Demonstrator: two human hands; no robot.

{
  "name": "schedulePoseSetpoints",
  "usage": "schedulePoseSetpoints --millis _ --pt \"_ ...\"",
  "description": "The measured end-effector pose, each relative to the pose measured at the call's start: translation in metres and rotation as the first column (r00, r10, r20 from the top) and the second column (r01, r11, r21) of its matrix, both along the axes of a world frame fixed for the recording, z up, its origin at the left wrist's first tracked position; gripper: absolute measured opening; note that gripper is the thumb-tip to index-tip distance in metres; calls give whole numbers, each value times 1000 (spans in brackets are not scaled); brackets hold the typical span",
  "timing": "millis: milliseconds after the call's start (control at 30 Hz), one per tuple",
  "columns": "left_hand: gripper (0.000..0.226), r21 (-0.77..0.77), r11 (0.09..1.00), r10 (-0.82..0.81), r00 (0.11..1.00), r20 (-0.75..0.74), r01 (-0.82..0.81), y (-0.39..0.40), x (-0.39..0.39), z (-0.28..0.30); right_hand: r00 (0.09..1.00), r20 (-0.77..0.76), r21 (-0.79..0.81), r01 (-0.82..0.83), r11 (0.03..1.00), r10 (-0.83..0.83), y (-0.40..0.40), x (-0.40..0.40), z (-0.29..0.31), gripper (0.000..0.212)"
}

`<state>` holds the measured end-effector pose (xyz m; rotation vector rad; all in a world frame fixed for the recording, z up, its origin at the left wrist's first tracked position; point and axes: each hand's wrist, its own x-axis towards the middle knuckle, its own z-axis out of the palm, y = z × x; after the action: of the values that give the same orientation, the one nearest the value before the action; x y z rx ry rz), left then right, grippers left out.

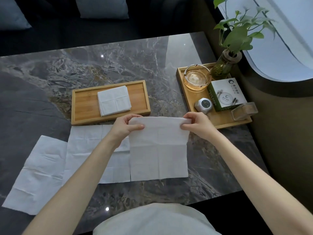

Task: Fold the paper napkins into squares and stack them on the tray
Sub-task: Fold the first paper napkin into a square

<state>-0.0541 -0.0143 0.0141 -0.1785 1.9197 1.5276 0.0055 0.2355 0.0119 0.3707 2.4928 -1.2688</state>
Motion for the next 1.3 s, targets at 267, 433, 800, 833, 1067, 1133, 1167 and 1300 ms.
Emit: schedulePoseSetpoints --millis 267,433,800,833,1067,1133,1167,1300 --pt "13 -116 992 28 980 -199 -52 3 0 -26 991 -92 30 99 995 -96 -1 0 -22 10" --pt "9 -127 991 -86 959 -272 53 -5 13 -9 978 -191 7 89 996 -86 -1 19 -10 7" --pt "23 -365 909 -380 756 -532 200 -33 86 -30 902 -390 337 -47 940 184 -18 99 -37 23" --pt "22 -393 899 -402 725 -559 196 -34 91 -35 888 -402 376 -61 925 222 -19 104 -42 23" --pt "42 -598 790 -579 486 -655 135 -39 117 -62 791 -437 563 -132 816 429 -24 127 -69 11" --pt "52 -640 756 -619 464 -634 134 -38 120 -66 796 -426 588 -119 800 431 -24 130 -73 20" --pt "56 -668 733 -639 469 -610 129 -37 121 -67 803 -411 608 -111 786 432 -25 131 -75 25" --pt "63 -768 630 -702 508 -499 116 -34 124 -72 839 -291 679 -158 717 461 -26 133 -82 51"
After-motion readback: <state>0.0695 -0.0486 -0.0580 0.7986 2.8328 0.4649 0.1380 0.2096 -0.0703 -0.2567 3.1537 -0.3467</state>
